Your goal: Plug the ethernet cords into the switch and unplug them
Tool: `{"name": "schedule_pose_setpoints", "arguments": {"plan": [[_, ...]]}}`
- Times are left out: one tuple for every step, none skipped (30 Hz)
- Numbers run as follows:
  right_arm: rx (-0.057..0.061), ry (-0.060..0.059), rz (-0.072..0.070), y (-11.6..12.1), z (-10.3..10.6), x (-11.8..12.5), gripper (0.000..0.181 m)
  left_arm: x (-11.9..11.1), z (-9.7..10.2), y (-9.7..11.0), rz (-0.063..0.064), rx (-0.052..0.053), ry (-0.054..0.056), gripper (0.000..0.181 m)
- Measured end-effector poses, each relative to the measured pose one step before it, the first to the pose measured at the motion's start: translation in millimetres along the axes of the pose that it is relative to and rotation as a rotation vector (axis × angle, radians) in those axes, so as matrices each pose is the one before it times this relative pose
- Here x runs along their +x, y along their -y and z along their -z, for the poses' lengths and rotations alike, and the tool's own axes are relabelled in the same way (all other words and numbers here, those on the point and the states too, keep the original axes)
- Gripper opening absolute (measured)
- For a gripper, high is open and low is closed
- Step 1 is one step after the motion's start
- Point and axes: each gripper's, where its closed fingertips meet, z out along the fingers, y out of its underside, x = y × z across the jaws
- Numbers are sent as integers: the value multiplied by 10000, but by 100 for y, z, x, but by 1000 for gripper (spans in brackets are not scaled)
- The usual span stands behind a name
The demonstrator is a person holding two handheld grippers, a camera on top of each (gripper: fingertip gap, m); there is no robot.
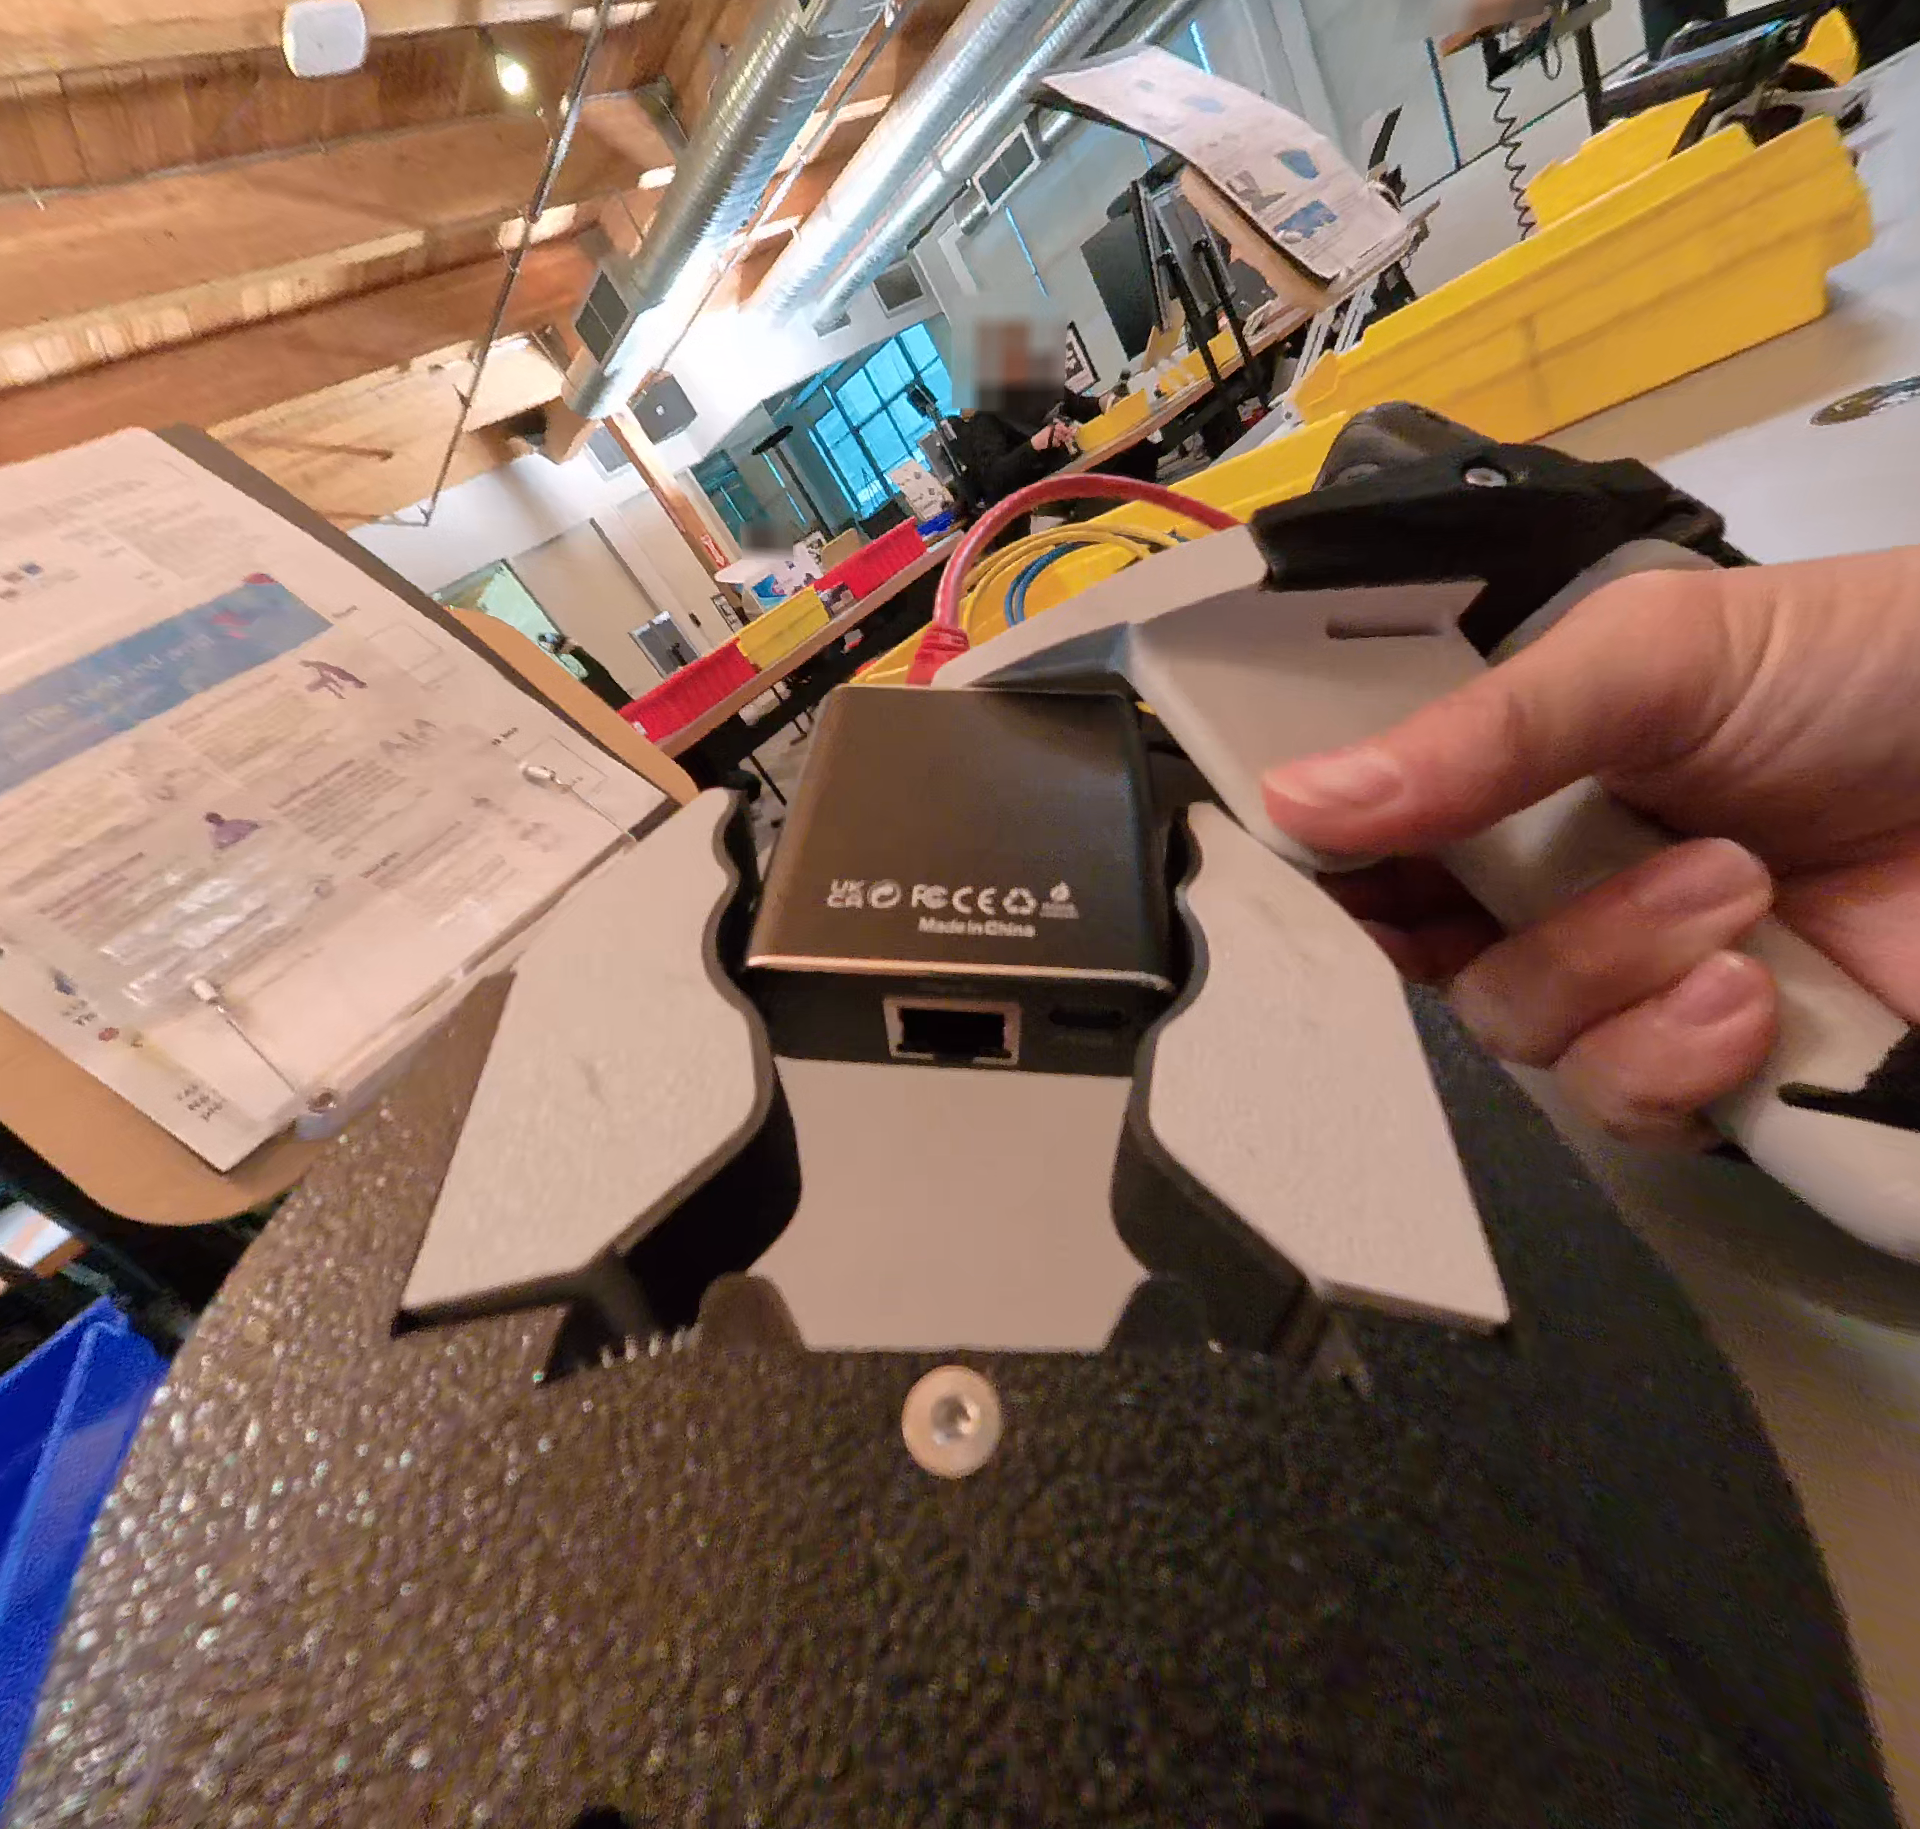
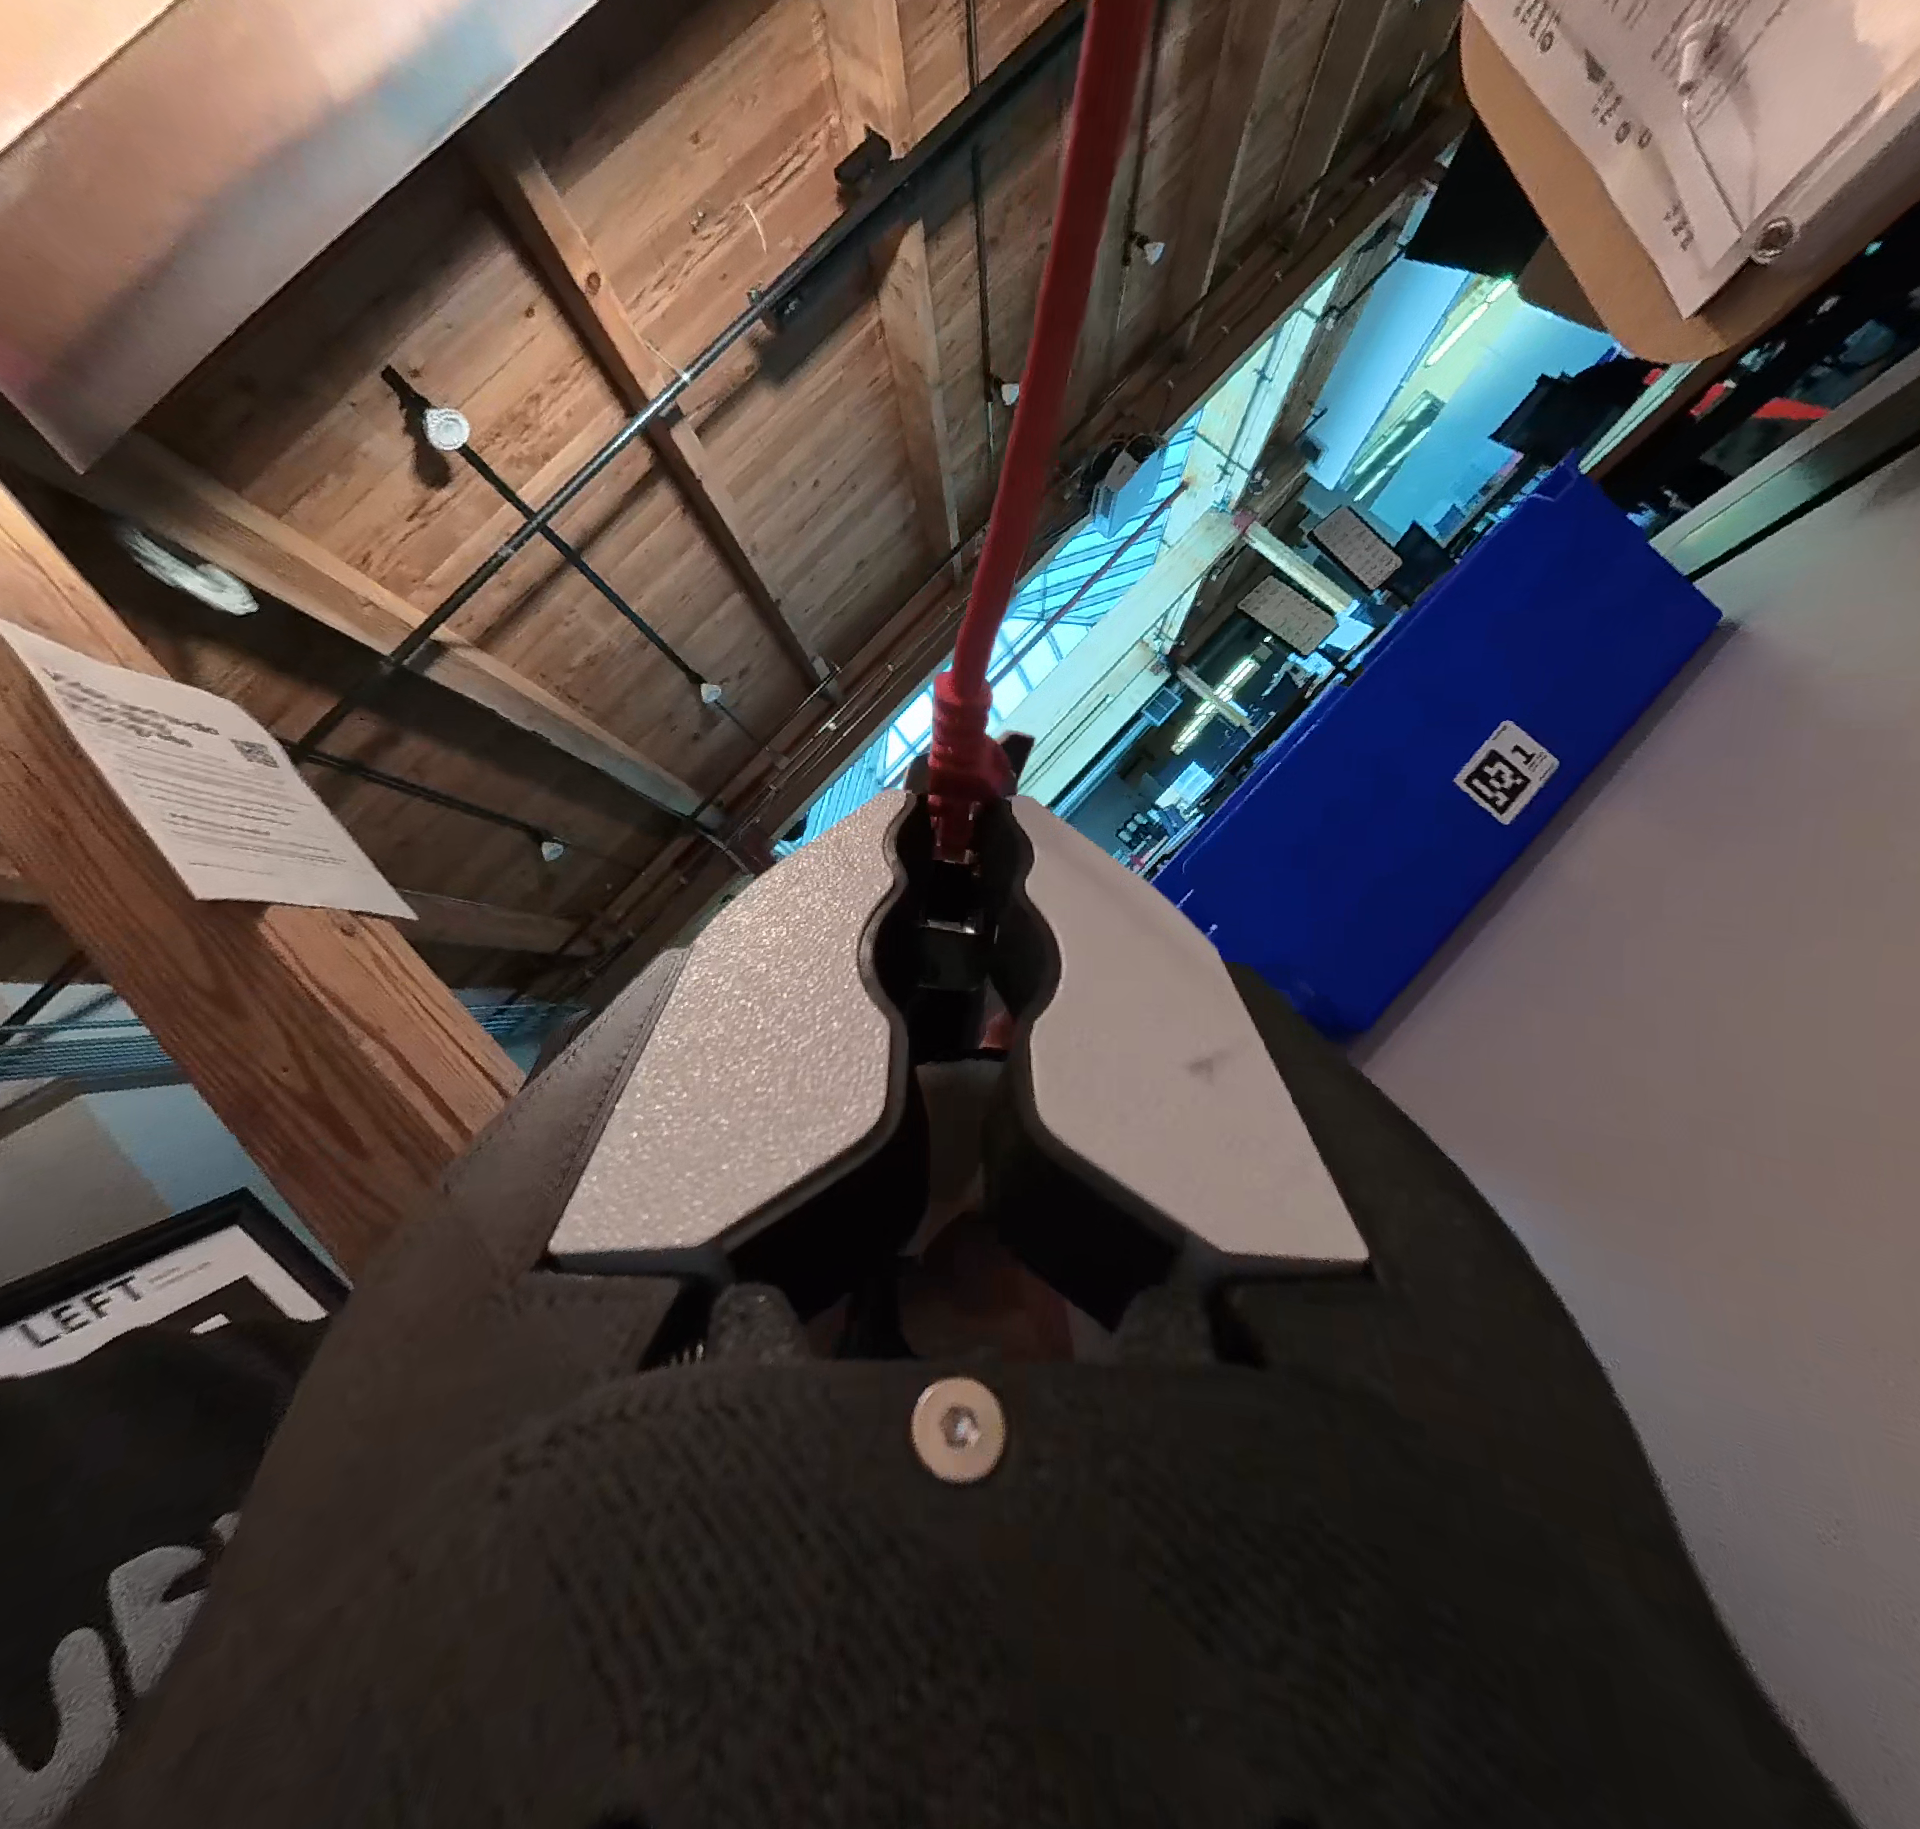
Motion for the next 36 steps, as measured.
{"name": "schedule_pose_setpoints", "arguments": {"plan": [[-59,85,-93,-40,-35,12,13,-54,2,-6,-191,-40,116,74],[112,4,-9,51,-37,7,13,-58,-20,-3,-158,-43,88,74],[-36,156,9,-16,-25,-84,12,-42,19,58,-162,7,54,74],[1,-13,-45,-7,-34,31,13,-53,2,-28,-111,-39,38,74],[-31,31,53,-8,-47,-71,12,-10,-9,-3,50,0,-34,74],[0,-11,13,36,11,25,12,23,-58,-87,199,-65,-76,74],[28,-67,-95,46,1,165,12,-22,-43,-71,2,-65,49,75],[9,155,-112,-25,-53,-48,12,-97,49,43,-411,-1,211,74],[91,73,-173,-48,-37,-51,12,-89,91,147,-511,20,185,74],[83,222,-178,-80,-57,-281,12,-67,119,265,-250,119,40,74],[32,67,-83,-44,-16,-63,13,-18,23,36,15,16,-56,74],[45,-27,-27,5,-53,-12,12,2,-16,15,313,84,-54,74],[-110,-23,200,-14,-12,54,12,64,-66,-98,389,19,-44,74],[30,-205,36,81,73,247,12,68,-115,-215,101,-109,54,74],[41,52,-38,21,55,17,12,24,-35,-26,-314,-45,149,74],[-11,94,-176,-6,107,70,12,56,-44,-73,-266,-111,58,74],[85,-40,-49,66,72,139,12,103,-94,-170,388,-75,-124,74],[-96,-18,-21,42,42,177,12,124,-125,-322,747,-42,-203,74],[19,-230,39,83,31,329,12,63,-107,-351,421,-30,-109,74],[-122,-97,187,-41,8,139,12,-16,-20,-126,-102,-15,35,74],[56,-37,62,193,63,77,13,-68,91,139,-592,-59,185,75],[688,70,-104,1288,357,-42,12,-27,238,496,-990,88,244,74],[376,182,-185,1507,424,-99,12,215,252,468,-1031,109,70,75],[-83,12,304,1057,271,-182,11,465,82,82,-525,-35,-149,74],[-646,-299,934,145,95,24,12,389,46,153,288,162,-188,74],[-170,-336,1079,515,171,-182,11,58,8,117,660,182,-66,74],[-123,212,249,564,-29,-843,11,-342,-39,-98,499,-1,88,74],[-226,-65,310,573,-97,-517,11,-450,6,-163,283,-44,66,74],[-92,-336,923,870,182,-263,11,-452,68,-169,336,-4,27,74],[-306,-202,578,755,297,-146,11,-499,120,-186,478,30,29,74],[-349,-338,251,827,473,300,11,-565,147,-226,527,23,53,74],[25,-537,499,1342,805,691,11,-552,142,-293,475,-17,57,74],[-340,-545,472,971,837,1131,11,-463,123,-322,353,-51,25,74],[-797,-541,216,439,776,1563,11,-358,143,-328,225,-56,27,74],[-553,-500,37,643,773,1626,11,-263,127,-302,131,-54,21,74],[-524,-297,34,672,714,1449,11,-116,77,-283,84,-65,-32,74]]}}
